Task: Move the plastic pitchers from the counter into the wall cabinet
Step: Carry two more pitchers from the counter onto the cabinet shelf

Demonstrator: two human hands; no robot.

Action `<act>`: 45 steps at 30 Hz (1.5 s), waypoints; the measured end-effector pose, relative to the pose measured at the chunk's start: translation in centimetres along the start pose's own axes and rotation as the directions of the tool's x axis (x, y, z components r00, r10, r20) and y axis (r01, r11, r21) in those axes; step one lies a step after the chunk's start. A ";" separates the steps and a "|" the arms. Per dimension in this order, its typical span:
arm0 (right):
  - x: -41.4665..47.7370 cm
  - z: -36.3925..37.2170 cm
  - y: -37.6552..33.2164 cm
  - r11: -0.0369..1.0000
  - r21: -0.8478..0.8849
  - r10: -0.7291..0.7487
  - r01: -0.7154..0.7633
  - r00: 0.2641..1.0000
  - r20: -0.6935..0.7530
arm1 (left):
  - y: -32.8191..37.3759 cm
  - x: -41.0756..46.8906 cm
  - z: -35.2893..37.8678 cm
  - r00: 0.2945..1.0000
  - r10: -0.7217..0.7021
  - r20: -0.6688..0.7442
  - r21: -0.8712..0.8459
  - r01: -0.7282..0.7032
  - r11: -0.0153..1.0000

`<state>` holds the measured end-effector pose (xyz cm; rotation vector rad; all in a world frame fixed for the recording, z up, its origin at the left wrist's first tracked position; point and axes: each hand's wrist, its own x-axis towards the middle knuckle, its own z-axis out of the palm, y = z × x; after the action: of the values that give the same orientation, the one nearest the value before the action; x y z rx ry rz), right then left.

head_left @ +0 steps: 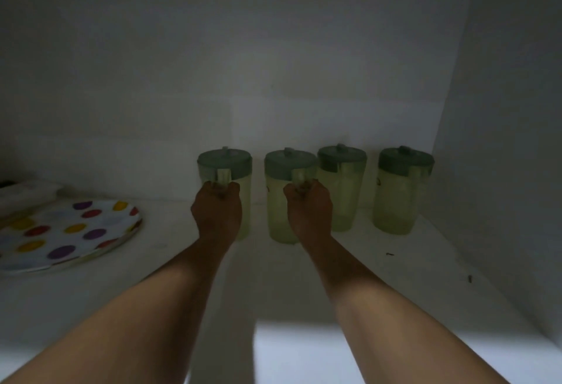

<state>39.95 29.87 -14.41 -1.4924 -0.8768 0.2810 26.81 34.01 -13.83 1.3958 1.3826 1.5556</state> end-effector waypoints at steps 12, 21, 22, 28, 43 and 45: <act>1.6 0.4 0.0 1.000 -0.027 0.004 -0.002 0.998 0.069 | -0.6 1.5 0.6 0.996 -0.024 0.090 0.060 0.018 0.998; 2.2 1.3 0.5 1.000 0.002 -0.020 0.019 0.996 0.091 | -0.7 2.6 1.2 0.991 -0.044 0.128 0.057 0.037 0.998; 2.2 1.4 0.5 1.000 0.005 -0.018 0.017 0.996 0.091 | -0.7 2.6 1.2 0.990 -0.048 0.133 0.055 0.041 0.998; 2.1 1.5 0.2 0.999 -0.054 0.008 -0.002 0.993 0.122 | -0.9 3.0 1.1 0.980 -0.075 0.183 0.061 0.064 0.996; -3.4 -3.9 -6.3 0.903 -0.429 0.119 -0.021 0.972 0.202 | 4.0 -1.6 -3.6 0.971 0.174 0.166 0.448 -0.231 0.864; -5.4 -5.8 -8.6 0.882 -0.471 0.114 0.008 0.967 0.229 | 5.2 -3.5 -5.1 0.909 0.263 0.323 0.494 -0.399 0.772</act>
<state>37.14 20.99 -7.25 -1.9645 -1.1654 0.3175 23.82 27.97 -9.36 2.2101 1.5627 1.1638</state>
